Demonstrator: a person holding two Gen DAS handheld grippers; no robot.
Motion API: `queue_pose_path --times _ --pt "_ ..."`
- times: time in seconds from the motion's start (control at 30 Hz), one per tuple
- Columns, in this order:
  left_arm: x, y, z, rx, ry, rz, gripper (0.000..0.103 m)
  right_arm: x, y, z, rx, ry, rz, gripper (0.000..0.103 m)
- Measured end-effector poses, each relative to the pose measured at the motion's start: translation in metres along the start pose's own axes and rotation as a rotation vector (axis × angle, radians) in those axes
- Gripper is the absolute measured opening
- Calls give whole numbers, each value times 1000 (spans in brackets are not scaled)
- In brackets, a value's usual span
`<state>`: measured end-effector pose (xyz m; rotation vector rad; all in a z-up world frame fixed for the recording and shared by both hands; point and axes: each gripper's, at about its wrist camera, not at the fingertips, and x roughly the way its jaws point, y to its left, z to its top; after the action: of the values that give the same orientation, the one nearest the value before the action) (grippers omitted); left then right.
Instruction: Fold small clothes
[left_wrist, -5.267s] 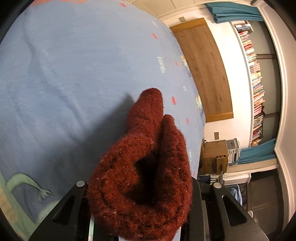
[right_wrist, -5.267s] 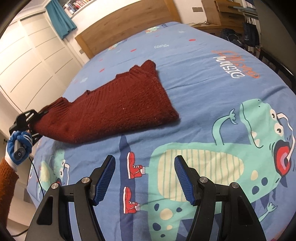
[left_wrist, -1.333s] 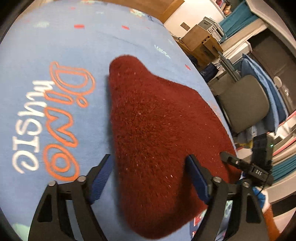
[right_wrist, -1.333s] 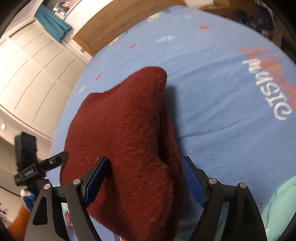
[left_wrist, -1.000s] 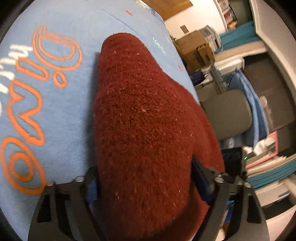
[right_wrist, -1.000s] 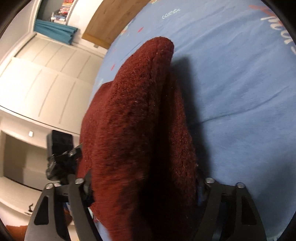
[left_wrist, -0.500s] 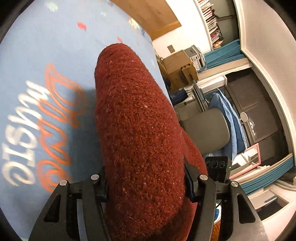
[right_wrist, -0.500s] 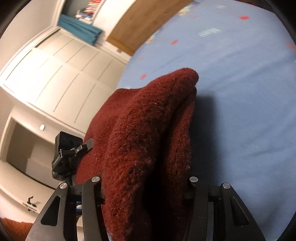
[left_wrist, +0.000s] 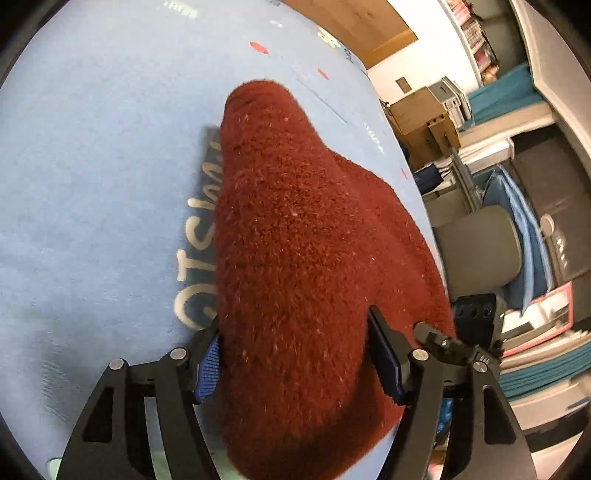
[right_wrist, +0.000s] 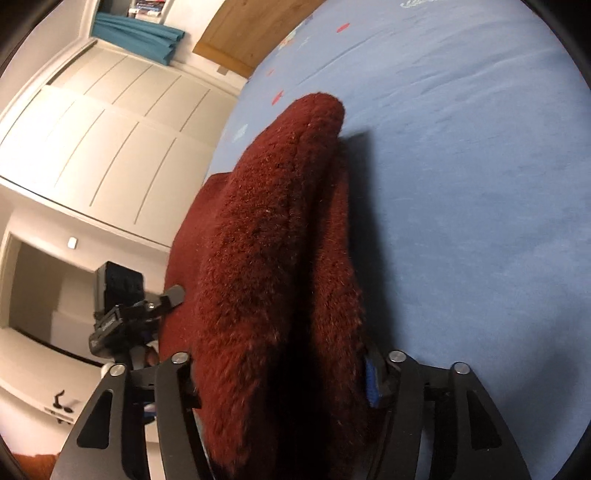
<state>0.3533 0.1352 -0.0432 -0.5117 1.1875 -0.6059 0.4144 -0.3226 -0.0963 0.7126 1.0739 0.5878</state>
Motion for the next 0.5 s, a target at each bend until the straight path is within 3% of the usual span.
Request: queue_pose_path --times 0.1,0.23,0.37,0.5 --pt "-16 -4 -9 46 -2 37 65 -18 -3 -5 -3 -14 -11 63" --pt "-11 -13 -39 56 -2 56 65 -52 -27 -27 49 -65 13 63" --pt "7 -26 -51 29 -11 68 65 -61 -49 -34 106 -51 -45 62" --pt "4 -37 -58 43 -32 127 65 -58 -40 -32 107 -58 -101 62"
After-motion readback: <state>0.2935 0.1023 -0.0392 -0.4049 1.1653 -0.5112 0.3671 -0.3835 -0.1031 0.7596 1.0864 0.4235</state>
